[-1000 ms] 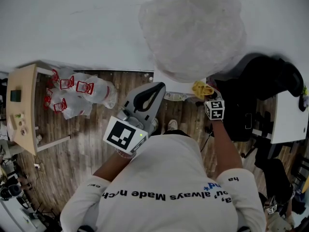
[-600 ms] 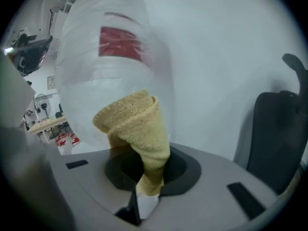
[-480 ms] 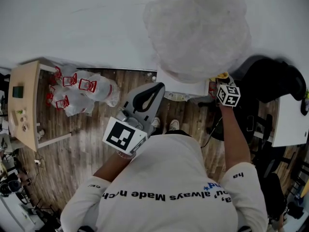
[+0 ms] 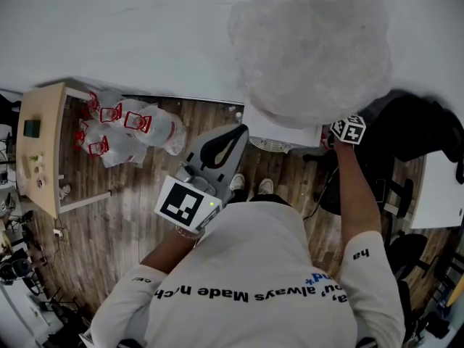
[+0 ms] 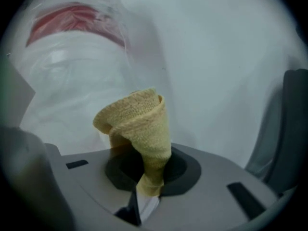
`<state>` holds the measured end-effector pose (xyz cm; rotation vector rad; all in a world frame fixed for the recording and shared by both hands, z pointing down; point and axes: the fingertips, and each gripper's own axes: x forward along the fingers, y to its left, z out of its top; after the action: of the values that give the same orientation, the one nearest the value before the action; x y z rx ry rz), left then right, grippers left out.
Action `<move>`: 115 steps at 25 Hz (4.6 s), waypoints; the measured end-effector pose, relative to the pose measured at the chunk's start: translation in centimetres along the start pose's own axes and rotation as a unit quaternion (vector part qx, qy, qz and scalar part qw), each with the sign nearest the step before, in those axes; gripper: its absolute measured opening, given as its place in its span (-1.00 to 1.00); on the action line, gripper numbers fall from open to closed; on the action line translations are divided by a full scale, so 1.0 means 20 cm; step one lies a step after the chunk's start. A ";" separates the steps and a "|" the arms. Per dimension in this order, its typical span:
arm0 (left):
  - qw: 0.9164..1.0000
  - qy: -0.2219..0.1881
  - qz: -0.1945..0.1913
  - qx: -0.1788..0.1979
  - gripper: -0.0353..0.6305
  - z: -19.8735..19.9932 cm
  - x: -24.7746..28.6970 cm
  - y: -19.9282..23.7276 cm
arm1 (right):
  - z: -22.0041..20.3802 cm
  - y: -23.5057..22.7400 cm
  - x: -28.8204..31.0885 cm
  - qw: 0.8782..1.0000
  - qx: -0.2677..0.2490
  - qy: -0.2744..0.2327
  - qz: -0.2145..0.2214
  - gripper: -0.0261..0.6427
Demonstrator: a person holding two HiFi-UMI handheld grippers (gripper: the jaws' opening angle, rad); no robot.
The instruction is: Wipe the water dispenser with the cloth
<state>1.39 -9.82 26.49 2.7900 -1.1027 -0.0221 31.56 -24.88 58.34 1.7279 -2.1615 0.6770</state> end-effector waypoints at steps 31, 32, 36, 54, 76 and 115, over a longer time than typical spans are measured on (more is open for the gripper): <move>1.000 -0.002 -0.016 -0.004 -0.83 -0.01 -0.03 -0.02 | -0.32 0.08 -0.03 0.997 -0.016 0.077 0.006 -0.75; 1.000 -0.002 -0.016 -0.004 -0.83 -0.01 -0.04 -0.03 | -0.32 0.09 -0.05 0.997 -0.018 0.078 0.006 -0.75; 1.000 -0.001 -0.019 -0.004 -0.83 -0.02 -0.06 -0.05 | -0.36 0.12 -0.09 0.996 -0.033 0.081 0.008 -0.75; 0.999 -0.007 -0.031 -0.004 -0.83 -0.01 -0.15 -0.11 | -0.59 0.23 -0.30 0.991 -0.092 0.092 0.011 -0.75; 1.000 -0.012 -0.003 -0.014 -0.83 -0.03 -0.35 -0.02 | -0.51 1.29 -0.47 0.935 -0.344 -0.022 0.089 -0.74; 1.000 -0.005 0.020 -0.017 -0.83 -0.06 -0.41 0.11 | -0.91 1.62 -0.07 0.618 -0.774 0.016 0.135 -0.74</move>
<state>-6.01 -5.64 27.63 2.7408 -1.1492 -0.0497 -0.57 -8.66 67.27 0.3643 -1.7261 -0.9683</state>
